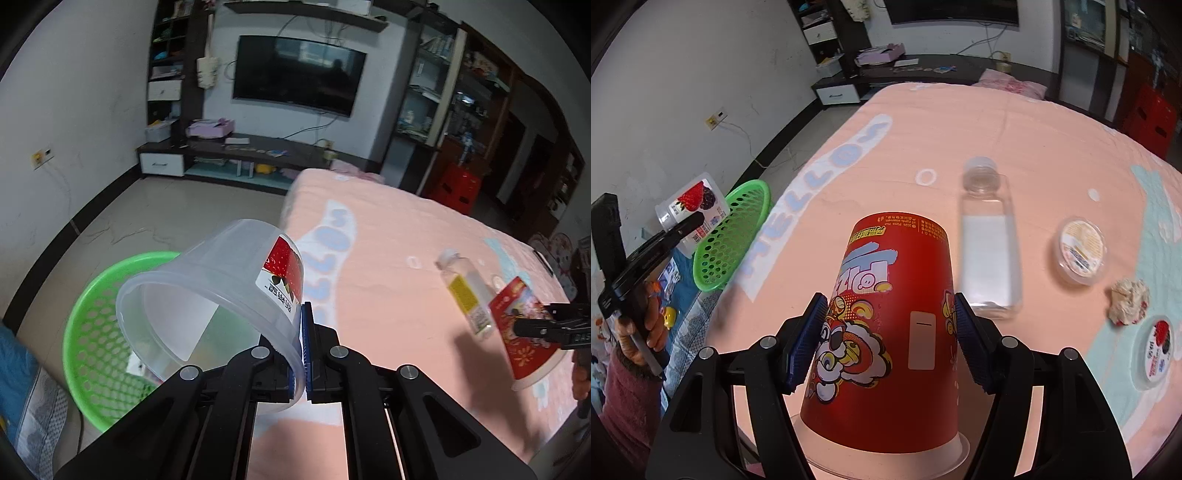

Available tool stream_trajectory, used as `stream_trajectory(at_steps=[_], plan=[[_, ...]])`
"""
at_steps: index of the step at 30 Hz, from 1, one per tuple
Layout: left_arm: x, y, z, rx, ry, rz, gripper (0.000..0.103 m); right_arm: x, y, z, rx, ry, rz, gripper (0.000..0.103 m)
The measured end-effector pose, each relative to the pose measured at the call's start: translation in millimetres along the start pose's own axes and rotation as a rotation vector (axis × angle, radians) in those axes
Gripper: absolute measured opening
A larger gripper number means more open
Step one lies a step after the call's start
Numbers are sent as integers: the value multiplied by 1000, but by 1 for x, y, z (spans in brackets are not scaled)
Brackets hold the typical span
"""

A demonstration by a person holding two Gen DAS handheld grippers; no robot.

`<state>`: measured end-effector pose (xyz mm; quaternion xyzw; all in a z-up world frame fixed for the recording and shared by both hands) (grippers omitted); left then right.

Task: Collect trash
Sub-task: 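Carry the clear cup into the green basket and open the left gripper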

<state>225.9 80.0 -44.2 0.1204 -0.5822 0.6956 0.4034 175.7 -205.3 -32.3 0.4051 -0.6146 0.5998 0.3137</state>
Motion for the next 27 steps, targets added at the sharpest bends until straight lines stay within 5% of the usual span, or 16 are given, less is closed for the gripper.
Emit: stream_trajectory(at_steps=[12, 19, 27], plan=[[-14, 19, -100, 160, -128, -83, 18, -10, -27, -58, 65, -57, 9, 68], [-20, 29, -125, 218, -150, -89, 48, -14, -44, -92, 96, -94, 20, 68], [-1, 34, -135, 249, -167, -52, 54, -25, -61, -136, 154, -142, 22, 68]])
Point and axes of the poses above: each gripper's, at about its wrist camera, not at the fingertips, and x roughly against the way its jaws point, z to its right, y to its underside, the point moved 3 cm from there along -x, roughly the way its jaws point, and after that the axes turned 11 degrees about y, right-handed, at the moved point
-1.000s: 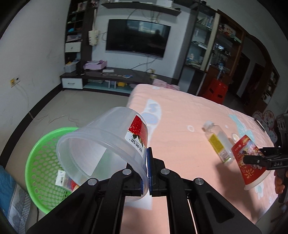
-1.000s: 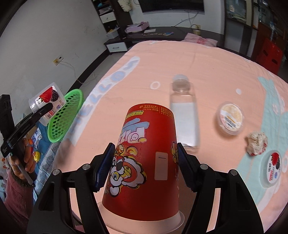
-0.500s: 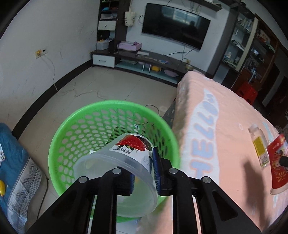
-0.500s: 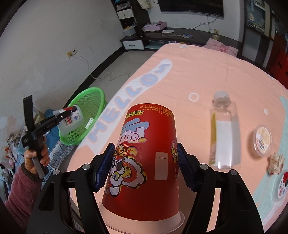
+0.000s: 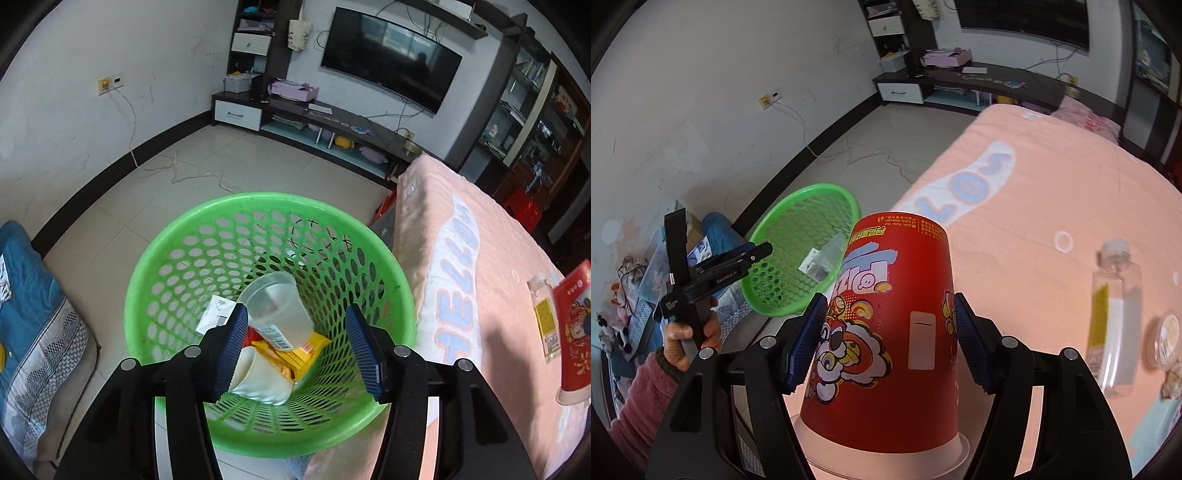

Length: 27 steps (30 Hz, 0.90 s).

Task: Collect trash
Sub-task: 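Carry the clear cup into the green basket and open the left gripper, then carry the red printed cup over the green basket and open the right gripper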

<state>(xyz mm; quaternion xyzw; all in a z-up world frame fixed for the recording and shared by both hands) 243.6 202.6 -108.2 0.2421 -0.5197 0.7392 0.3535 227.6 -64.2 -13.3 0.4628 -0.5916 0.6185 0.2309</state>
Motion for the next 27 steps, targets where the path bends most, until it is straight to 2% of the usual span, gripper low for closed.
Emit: stream_trajectory(at_steps=[12, 19, 27], plan=[[56, 27, -21, 23, -47, 63, 59, -45, -41, -81, 60, -90, 2, 68], [85, 48, -29, 25, -70, 98, 62, -71, -57, -134, 110, -88, 31, 68], [98, 73, -31, 25, -75, 103, 64, -97, -64, -179, 155, -84, 60, 71]])
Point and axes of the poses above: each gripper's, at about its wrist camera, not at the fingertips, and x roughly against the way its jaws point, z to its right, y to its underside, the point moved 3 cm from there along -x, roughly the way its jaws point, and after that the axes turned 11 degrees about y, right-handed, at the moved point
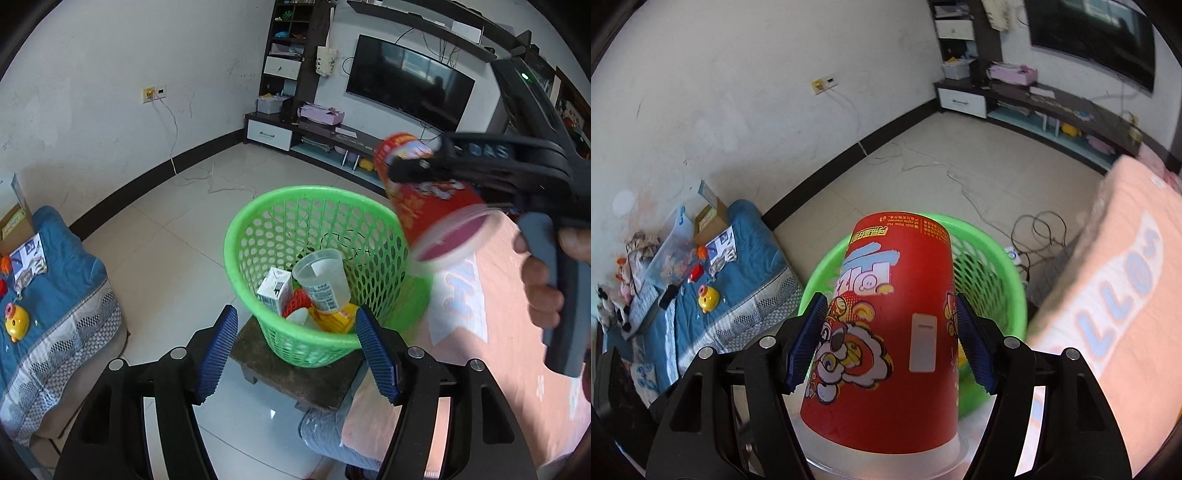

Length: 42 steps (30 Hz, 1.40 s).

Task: Collect trash
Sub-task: 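Carry the red printed cup over the green basket and open the right gripper, then move both grippers back over the table toward the bottle and tissue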

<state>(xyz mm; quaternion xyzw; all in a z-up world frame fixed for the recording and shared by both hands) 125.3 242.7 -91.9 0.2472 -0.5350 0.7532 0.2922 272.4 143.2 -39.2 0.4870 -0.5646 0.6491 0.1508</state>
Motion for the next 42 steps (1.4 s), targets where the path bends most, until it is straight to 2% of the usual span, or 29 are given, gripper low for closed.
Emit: stream_trajectory(at_steps=[2, 8, 15, 18, 31, 42], plan=[[0, 4, -3, 7, 0, -3, 64, 0, -2, -3, 7, 5, 21, 76], [-2, 6, 0, 12, 11, -12, 64, 16, 3, 6, -1, -15, 30, 77], [-5, -1, 29, -31, 55, -3, 64, 55, 31, 53, -27, 40, 48, 77], [-9, -4, 46, -58, 79, -6, 64, 72, 49, 81, -59, 70, 49, 77], [-28, -3, 142, -157, 205, -41, 65, 165, 135, 220, -213, 323, 105, 77], [-49, 3, 223, -246, 275, -94, 65, 215, 212, 346, -375, 509, 61, 77]])
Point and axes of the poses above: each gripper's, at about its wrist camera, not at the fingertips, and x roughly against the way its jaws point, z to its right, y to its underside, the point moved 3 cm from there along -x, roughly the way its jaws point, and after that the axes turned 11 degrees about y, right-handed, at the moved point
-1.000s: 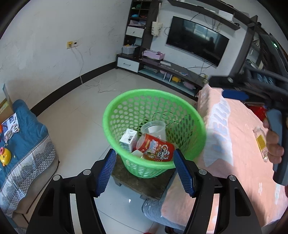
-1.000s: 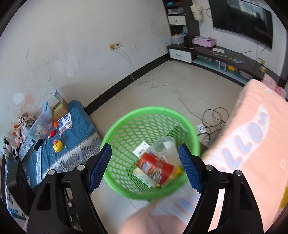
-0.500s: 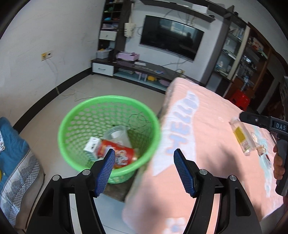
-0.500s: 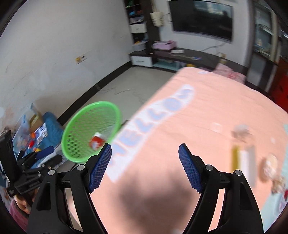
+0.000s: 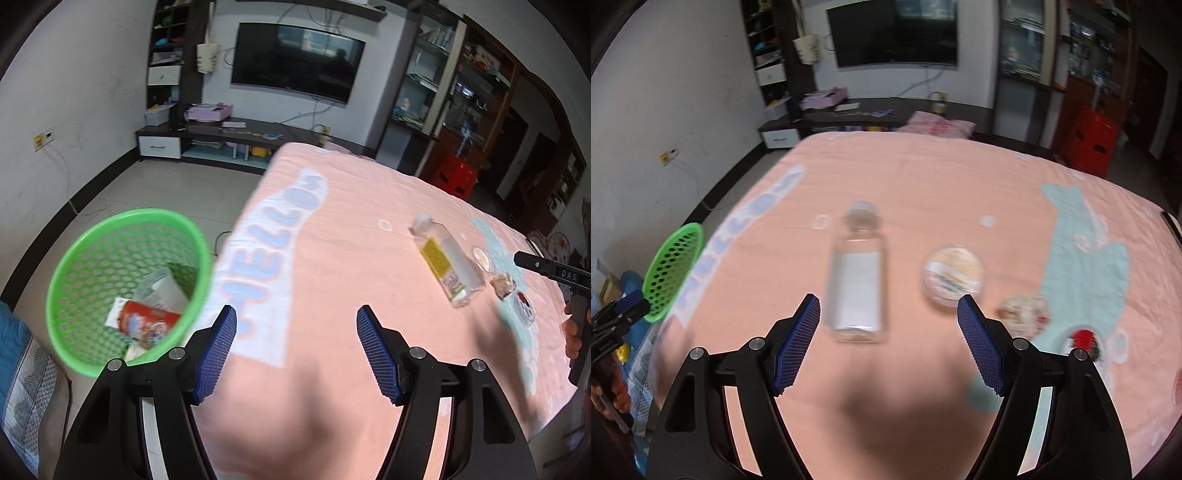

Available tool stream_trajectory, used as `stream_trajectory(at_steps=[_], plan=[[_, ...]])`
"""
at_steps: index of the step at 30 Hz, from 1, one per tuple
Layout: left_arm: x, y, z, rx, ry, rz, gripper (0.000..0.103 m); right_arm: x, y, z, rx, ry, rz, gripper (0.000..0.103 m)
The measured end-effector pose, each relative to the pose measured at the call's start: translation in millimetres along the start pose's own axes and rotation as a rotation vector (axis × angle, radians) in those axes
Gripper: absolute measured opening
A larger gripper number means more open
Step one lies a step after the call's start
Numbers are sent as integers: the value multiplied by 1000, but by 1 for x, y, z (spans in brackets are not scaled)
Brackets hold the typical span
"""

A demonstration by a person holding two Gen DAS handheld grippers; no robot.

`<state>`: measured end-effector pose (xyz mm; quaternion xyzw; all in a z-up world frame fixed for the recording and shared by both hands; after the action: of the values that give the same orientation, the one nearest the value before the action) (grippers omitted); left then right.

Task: Collect trash
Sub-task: 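Move both grippers back over the table toward the bottle and tissue, then grasp the clear plastic bottle with the left gripper while the right gripper grasps the crumpled tissue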

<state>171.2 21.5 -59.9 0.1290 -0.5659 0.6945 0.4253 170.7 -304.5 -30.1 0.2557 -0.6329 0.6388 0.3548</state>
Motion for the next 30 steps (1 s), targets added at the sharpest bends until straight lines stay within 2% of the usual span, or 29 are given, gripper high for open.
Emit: stream_trajectory(at_steps=[6, 12, 21, 25, 30], plan=[[-33, -17, 45, -34, 33, -49, 65, -24, 9, 66, -77, 61, -50, 73], [-64, -39, 83, -46, 63, -84, 65, -51, 18, 97, -100, 70, -107, 72], [-121, -67, 141, -64, 103, -160, 71, -73, 26, 102, -38, 47, -130, 72], [-153, -74, 159, -43, 105, -205, 74, -79, 26, 98, -11, 43, -131, 63], [-187, -81, 174, -23, 81, -250, 74, -83, 24, 99, 6, 49, -121, 60]])
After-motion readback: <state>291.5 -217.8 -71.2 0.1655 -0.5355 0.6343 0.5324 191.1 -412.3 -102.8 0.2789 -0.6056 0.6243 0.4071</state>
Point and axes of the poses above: each gripper's, at about its wrist camera, not at the fingertips, and x roughly against the way its jaws point, z to its right, y to its underside, the point moved 3 cm from there along -x, roughly the way its jaws point, and after that the axes turned 11 degrees about y, right-handed, at the moved point
